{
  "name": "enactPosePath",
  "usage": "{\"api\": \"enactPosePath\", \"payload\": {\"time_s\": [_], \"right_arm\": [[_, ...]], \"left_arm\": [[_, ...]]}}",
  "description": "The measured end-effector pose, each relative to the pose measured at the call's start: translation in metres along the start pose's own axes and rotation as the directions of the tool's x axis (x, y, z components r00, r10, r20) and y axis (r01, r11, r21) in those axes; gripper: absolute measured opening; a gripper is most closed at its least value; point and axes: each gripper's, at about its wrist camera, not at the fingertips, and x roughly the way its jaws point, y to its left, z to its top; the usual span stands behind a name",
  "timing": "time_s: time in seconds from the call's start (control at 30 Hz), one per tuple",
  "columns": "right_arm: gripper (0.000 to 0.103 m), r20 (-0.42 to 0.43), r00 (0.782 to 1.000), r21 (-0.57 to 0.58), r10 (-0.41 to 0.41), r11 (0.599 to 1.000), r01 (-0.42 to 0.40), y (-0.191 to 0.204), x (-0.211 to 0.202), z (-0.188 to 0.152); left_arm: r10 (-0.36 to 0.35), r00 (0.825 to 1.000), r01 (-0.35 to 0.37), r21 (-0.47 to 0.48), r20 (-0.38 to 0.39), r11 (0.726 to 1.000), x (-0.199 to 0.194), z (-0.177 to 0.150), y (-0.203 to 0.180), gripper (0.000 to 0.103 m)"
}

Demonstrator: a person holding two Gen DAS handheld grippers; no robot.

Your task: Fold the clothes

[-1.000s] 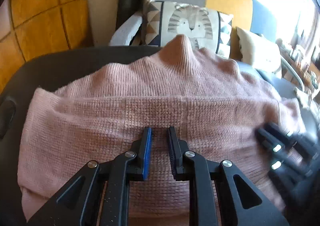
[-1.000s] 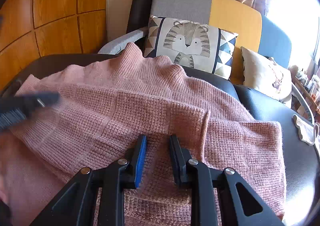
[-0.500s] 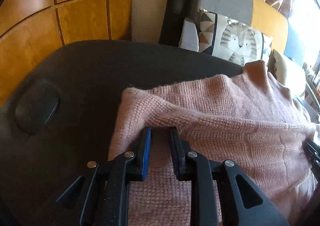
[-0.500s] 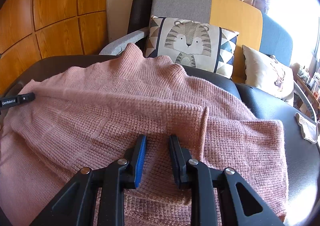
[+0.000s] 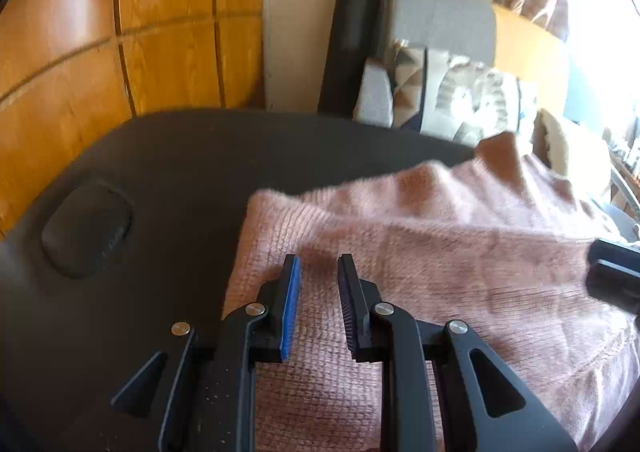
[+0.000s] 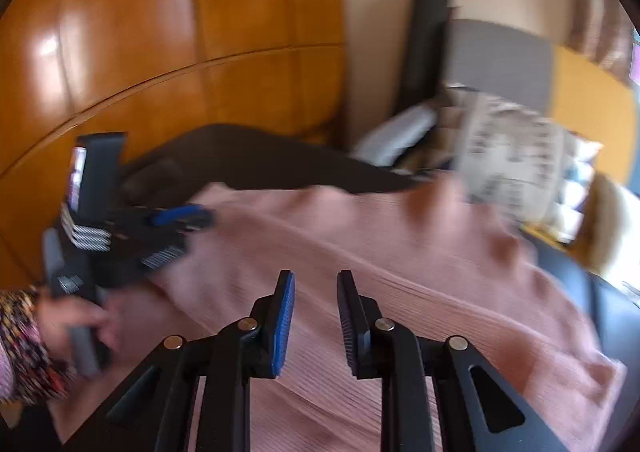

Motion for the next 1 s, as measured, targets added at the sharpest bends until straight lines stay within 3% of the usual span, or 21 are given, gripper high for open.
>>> {"api": "enactPosePath", "payload": {"time_s": [0.13, 0.23, 0.37, 0.47, 0.53, 0.6, 0.7, 0.83, 1.0], "right_arm": [[0.016, -0.105, 0.993, -0.001, 0.046, 0.999, -0.047, 0.008, 0.049, 0.02], [0.016, -0.167, 0.985, 0.112, 0.043, 0.993, -0.024, -0.02, 0.079, 0.022], [0.004, -0.134, 0.991, 0.277, 0.016, 0.961, 0.022, -0.068, 0.09, 0.009], [0.004, -0.11, 0.994, 0.301, -0.016, 0.952, 0.049, -0.076, 0.073, 0.005], [0.011, -0.097, 0.995, 0.309, -0.039, 0.949, 0.067, -0.078, 0.06, 0.004], [0.012, -0.044, 0.999, 0.32, -0.017, 0.947, 0.03, -0.08, 0.04, 0.001], [0.013, -0.081, 0.993, 0.243, -0.087, 0.964, 0.104, -0.082, 0.019, -0.012], [0.017, -0.153, 0.964, 0.192, -0.219, 0.95, 0.246, -0.103, 0.01, -0.036], [0.016, -0.137, 0.961, 0.259, -0.241, 0.927, 0.269, -0.128, 0.0, -0.049]], "left_arm": [[-0.02, 1.0, 0.02, -0.025, -0.016, 0.999, 0.003, -0.001, 0.005, 0.022], [-0.017, 1.0, 0.017, -0.025, -0.011, 1.0, 0.005, -0.001, 0.005, 0.022], [-0.021, 1.0, 0.021, -0.028, -0.004, 0.999, 0.006, -0.003, 0.006, 0.022], [-0.024, 1.0, 0.024, -0.033, -0.003, 0.999, 0.005, -0.005, 0.008, 0.022], [-0.021, 1.0, 0.021, -0.031, -0.003, 0.999, 0.004, -0.007, 0.008, 0.022], [-0.014, 1.0, 0.014, -0.025, -0.003, 1.0, 0.003, -0.007, 0.007, 0.022], [-0.005, 1.0, 0.005, -0.018, -0.005, 1.0, 0.003, -0.006, 0.006, 0.022], [0.011, 1.0, -0.011, -0.006, -0.008, 1.0, 0.004, -0.005, 0.003, 0.022], [0.023, 1.0, -0.023, 0.004, -0.006, 1.0, 0.004, -0.005, 0.001, 0.022]]}}
